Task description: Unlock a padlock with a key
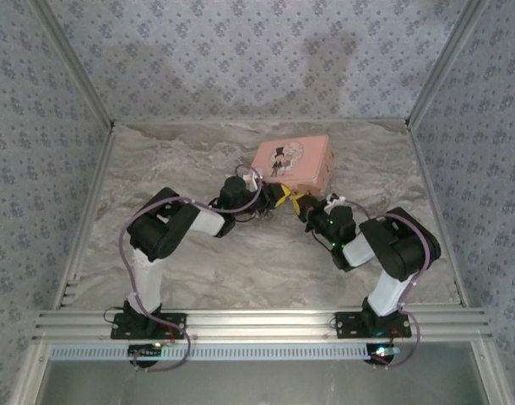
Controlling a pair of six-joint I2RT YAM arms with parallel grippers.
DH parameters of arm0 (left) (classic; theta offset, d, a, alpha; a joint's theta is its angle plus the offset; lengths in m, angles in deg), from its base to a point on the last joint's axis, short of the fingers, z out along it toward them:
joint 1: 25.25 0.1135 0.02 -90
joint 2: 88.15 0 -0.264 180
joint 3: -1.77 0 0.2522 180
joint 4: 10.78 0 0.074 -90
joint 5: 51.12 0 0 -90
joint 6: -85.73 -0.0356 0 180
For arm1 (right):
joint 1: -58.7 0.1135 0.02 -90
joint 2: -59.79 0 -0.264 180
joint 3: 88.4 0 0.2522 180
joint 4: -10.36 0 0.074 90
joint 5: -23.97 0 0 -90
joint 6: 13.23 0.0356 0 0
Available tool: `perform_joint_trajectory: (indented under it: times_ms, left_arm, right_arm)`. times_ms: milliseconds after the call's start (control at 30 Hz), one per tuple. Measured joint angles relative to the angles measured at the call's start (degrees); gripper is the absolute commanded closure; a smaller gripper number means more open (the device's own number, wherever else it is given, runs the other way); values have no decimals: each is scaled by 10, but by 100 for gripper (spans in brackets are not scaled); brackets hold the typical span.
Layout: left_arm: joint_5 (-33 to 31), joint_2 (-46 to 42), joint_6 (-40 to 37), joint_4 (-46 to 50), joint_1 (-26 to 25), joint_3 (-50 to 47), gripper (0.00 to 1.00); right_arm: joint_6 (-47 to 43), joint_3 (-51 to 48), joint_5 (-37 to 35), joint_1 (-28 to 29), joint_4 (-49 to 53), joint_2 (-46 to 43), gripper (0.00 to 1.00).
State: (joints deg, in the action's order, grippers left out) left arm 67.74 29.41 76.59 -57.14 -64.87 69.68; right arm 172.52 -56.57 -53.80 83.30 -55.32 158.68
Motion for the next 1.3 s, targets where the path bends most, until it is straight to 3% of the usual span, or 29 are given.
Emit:
perform_joint_trajectory:
  times_ms: [433, 667, 900, 1100, 1300]
  left_arm:
    - [-9, 0, -14, 15, 4, 5, 100]
    - [-31, 0, -40, 42, 4, 13, 100]
    - [-43, 0, -57, 52, 4, 13, 100]
    - [-38, -23, -89, 102, 0, 2, 100]
    - [-17, -39, -108, 124, -15, -11, 100]
  right_arm:
    - [-72, 49, 15, -3, 147, -42, 100]
    - [-77, 64, 12, -2, 105, 7, 100]
    - [-117, 78, 0, 5, 159, -7, 100]
    - [-134, 68, 26, 4, 182, -18, 75]
    - [-161, 24, 48, 2, 229, -76, 69]
